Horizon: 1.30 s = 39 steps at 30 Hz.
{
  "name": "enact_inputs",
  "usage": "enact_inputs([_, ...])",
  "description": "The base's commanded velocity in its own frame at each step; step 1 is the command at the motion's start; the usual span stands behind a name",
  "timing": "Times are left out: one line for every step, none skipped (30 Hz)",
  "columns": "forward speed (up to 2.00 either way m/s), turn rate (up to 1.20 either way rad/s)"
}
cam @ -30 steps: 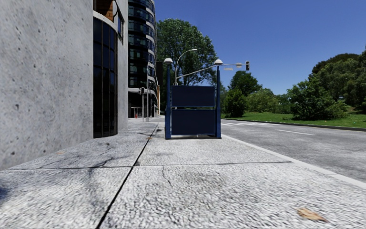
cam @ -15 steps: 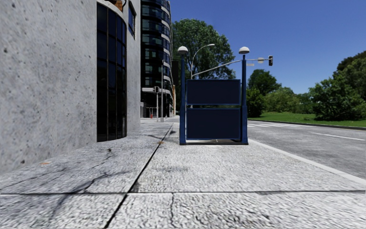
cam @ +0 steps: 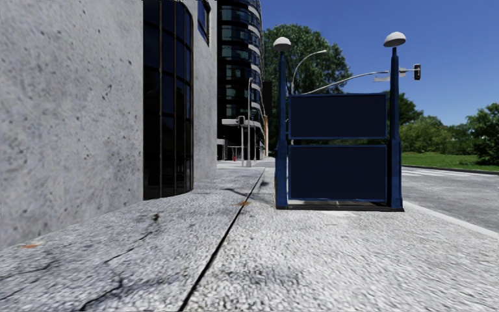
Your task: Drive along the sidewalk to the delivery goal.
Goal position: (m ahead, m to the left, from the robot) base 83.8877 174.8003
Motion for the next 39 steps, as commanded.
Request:
enact_inputs([2.0,0.41])
enact_inputs([2.0,0.41])
enact_inputs([2.0,0.41])
enact_inputs([2.0,0.41])
enact_inputs([2.0,0.41])
enact_inputs([2.0,0.41])
enact_inputs([2.0,0.41])
enact_inputs([2.0,0.41])
enact_inputs([2.0,0.41])
enact_inputs([2.0,0.33])
enact_inputs([2.0,0.29])
enact_inputs([2.0,0.27])
enact_inputs([2.0,0.27])
enact_inputs([2.0,0.18])
enact_inputs([2.0,0.1])
enact_inputs([2.0,0.0])
enact_inputs([2.0,0.0])
enact_inputs([2.0,0.0])
enact_inputs([2.0,0.0])
enact_inputs([2.0,0.0])
enact_inputs([2.0,0.0])
enact_inputs([2.0,0.0])
enact_inputs([2.0,0.0])
enact_inputs([2.0,0.0])
enact_inputs([2.0,0.0])
enact_inputs([2.0,0.0])
enact_inputs([2.0,0.0])
enact_inputs([2.0,0.0])
enact_inputs([2.0,0.0])
enact_inputs([2.0,0.0])
enact_inputs([2.0,0.0])
enact_inputs([2.0,0.0])
enact_inputs([2.0,0.0])
enact_inputs([2.0,-0.1])
enact_inputs([2.0,-0.1])
enact_inputs([2.0,-0.16])
enact_inputs([2.0,-0.18])
enact_inputs([2.0,-0.18])
enact_inputs([2.0,-0.18])
